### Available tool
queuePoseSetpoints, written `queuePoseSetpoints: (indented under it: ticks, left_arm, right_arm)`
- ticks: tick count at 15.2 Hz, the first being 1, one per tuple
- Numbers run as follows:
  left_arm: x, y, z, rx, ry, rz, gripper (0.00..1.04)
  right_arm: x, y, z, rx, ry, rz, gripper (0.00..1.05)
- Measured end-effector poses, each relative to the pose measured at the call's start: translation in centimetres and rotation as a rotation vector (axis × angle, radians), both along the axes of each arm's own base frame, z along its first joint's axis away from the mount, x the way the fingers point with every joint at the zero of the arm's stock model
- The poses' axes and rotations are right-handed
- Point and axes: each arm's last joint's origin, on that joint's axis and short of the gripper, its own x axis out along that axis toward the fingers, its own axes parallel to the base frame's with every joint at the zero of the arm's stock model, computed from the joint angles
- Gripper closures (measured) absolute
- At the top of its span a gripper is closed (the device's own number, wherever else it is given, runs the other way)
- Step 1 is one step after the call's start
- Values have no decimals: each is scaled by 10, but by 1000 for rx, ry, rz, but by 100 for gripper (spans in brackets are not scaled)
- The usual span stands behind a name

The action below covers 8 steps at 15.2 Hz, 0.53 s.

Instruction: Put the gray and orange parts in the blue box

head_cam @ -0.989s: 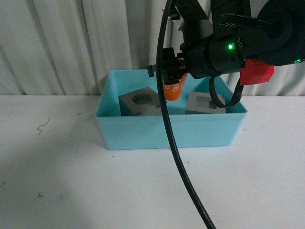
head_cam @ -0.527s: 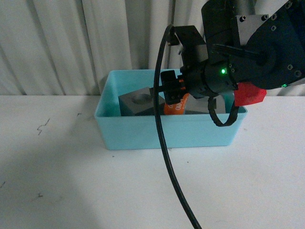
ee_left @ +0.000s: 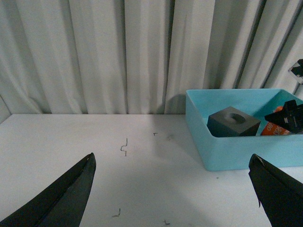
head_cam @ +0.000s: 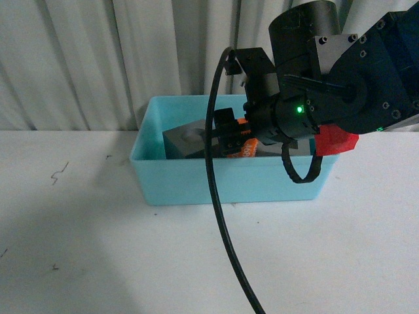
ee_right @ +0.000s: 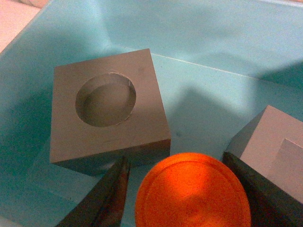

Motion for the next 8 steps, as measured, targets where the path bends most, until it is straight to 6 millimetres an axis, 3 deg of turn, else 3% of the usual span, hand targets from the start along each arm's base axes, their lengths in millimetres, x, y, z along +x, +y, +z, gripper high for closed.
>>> queuePoseSetpoints:
  ticks: [3, 4, 6, 7, 8]
  left_arm:
    - [0, 0, 0, 0, 0, 0, 7]
    - [0, 0, 0, 0, 0, 0, 7]
    - [0, 0, 0, 0, 0, 0, 7]
    - [0, 0, 0, 0, 0, 0, 7]
    - [0, 0, 0, 0, 0, 0, 7]
  right_arm:
    - [-5, -7, 14, 46, -37, -15, 6]
    - [-12, -15, 26, 69, -59, -22, 5]
    - [-37, -43, 74, 128, -158, -50, 6]
    - [-58, -65, 102, 146, -218, -83, 6]
    - [-99, -98, 128, 159, -266, -137, 7]
